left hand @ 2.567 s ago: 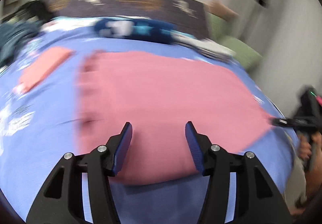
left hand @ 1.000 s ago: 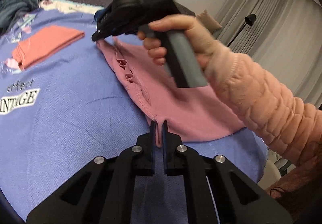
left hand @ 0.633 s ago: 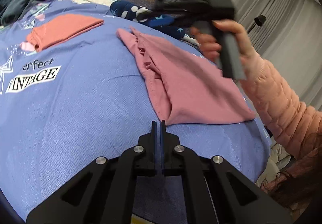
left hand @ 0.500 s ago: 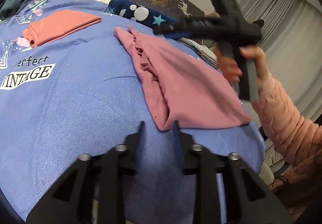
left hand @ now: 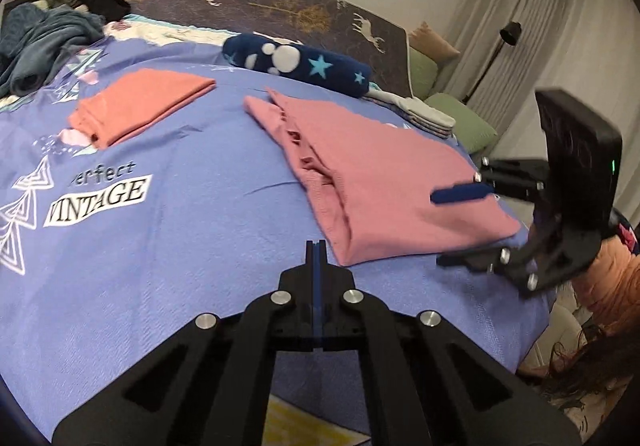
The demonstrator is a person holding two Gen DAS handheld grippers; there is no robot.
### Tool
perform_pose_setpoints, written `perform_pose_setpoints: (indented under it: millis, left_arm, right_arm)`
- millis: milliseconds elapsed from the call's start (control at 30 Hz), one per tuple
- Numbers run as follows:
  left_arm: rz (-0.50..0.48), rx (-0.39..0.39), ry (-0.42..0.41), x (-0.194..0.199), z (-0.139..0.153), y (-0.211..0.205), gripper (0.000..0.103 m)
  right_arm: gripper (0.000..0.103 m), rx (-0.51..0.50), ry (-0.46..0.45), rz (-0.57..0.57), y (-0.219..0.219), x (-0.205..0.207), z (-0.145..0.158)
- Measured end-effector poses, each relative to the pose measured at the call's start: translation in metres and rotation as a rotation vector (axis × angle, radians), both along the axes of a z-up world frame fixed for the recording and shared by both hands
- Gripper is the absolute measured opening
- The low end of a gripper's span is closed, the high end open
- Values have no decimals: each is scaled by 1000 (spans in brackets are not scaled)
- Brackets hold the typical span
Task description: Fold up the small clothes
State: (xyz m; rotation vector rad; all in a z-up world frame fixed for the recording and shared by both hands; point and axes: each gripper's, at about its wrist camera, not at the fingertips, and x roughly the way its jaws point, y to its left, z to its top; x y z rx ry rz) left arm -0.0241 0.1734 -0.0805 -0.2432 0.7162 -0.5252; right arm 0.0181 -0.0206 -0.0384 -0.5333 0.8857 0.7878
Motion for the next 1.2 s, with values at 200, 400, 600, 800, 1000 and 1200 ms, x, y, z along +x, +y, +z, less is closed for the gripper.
perform_pose_setpoints:
  millis: [200,400,600,800,1000,1200]
  left_arm:
    - [36,-38,57,7,-5,2,22]
    - [53,-72,86,22,-6,10,43]
    - [-74,-155,162,87,-8,-9,54]
    - [-89,-205,236,175,-21,-22,55]
    - [34,-302,299,235,-31,-16,2]
    - [93,-262,202,226,-16,-9,3]
  right_arm:
    - [64,-169,-158,14,34,-26,-33]
    - [63,-238,-294,-96,38,-26,-37]
    - [62,-173,-237,-178,34,-9,-39]
    - [48,-97,-170,-241,41,3,-44]
    - [47,-33,-143,-254,33,6,-44]
    - [47,13,-130,-243,26,3,-44]
